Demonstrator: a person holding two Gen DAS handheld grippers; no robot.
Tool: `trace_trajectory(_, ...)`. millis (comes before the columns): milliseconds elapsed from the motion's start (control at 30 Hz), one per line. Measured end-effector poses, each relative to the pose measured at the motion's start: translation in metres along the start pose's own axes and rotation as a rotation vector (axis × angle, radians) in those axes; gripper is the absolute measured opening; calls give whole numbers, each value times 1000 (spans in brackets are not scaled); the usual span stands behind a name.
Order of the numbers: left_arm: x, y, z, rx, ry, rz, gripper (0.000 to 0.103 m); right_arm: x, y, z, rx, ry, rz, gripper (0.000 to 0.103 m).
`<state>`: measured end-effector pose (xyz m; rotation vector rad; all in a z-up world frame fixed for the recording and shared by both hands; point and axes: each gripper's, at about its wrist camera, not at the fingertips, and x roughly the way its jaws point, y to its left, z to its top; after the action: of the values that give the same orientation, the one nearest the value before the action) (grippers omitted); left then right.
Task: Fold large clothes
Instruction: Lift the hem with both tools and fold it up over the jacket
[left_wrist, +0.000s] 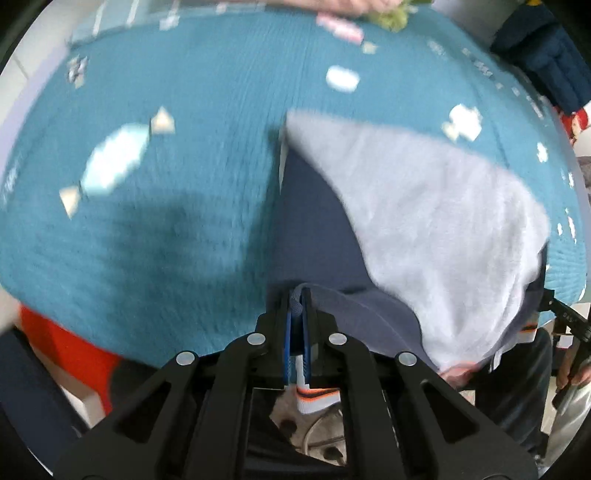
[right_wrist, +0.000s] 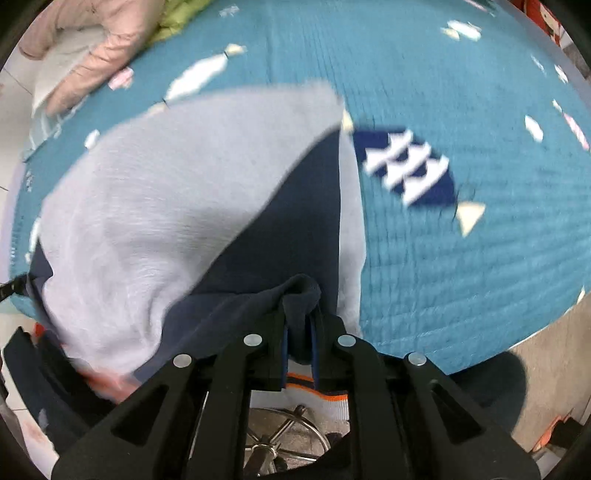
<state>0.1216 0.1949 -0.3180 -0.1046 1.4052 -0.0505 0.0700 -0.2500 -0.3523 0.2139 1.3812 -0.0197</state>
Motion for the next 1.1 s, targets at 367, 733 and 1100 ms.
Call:
trace_trajectory(367, -5, 2, -13, 27, -22, -22, 4, -10, -6, -7, -28, 74, 12, 10)
trace_trajectory(733, -52, -6, -41, 83, 14, 74, 12, -83, -17, -14, 15, 31, 24, 12)
trace_trajectory(1100, 3, -38, -9, -38, 46, -50, 11, 18, 43, 20, -85, 187, 21, 10)
